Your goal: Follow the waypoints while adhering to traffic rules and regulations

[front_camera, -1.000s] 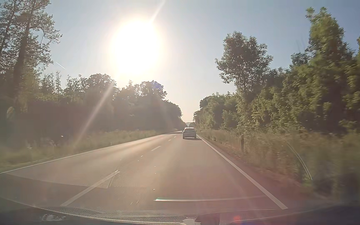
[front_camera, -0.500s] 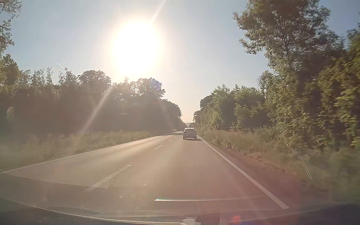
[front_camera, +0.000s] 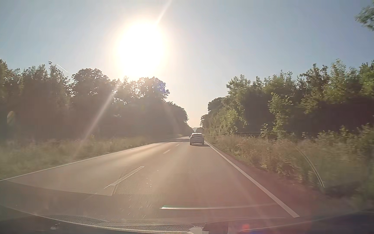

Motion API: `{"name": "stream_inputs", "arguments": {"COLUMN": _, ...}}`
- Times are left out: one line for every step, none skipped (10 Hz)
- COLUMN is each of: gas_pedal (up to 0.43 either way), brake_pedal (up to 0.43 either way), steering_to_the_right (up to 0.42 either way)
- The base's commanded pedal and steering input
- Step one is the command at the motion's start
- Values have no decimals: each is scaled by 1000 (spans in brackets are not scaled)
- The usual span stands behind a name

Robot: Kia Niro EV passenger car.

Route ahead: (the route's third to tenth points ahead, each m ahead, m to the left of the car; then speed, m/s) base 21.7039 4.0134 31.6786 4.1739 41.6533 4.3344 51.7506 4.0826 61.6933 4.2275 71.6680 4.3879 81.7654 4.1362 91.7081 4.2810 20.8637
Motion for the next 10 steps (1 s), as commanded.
{"name": "stream_inputs", "arguments": {"gas_pedal": 157, "brake_pedal": 0, "steering_to_the_right": 1}}
{"name": "stream_inputs", "arguments": {"gas_pedal": 157, "brake_pedal": 0, "steering_to_the_right": 1}}
{"name": "stream_inputs", "arguments": {"gas_pedal": 169, "brake_pedal": 0, "steering_to_the_right": 1}}
{"name": "stream_inputs", "arguments": {"gas_pedal": 169, "brake_pedal": 0, "steering_to_the_right": 1}}
{"name": "stream_inputs", "arguments": {"gas_pedal": 169, "brake_pedal": 0, "steering_to_the_right": 1}}
{"name": "stream_inputs", "arguments": {"gas_pedal": 169, "brake_pedal": 0, "steering_to_the_right": 1}}
{"name": "stream_inputs", "arguments": {"gas_pedal": 169, "brake_pedal": 0, "steering_to_the_right": 1}}
{"name": "stream_inputs", "arguments": {"gas_pedal": 169, "brake_pedal": 0, "steering_to_the_right": 0}}
{"name": "stream_inputs", "arguments": {"gas_pedal": 169, "brake_pedal": 0, "steering_to_the_right": 0}}
{"name": "stream_inputs", "arguments": {"gas_pedal": 157, "brake_pedal": 0, "steering_to_the_right": 0}}
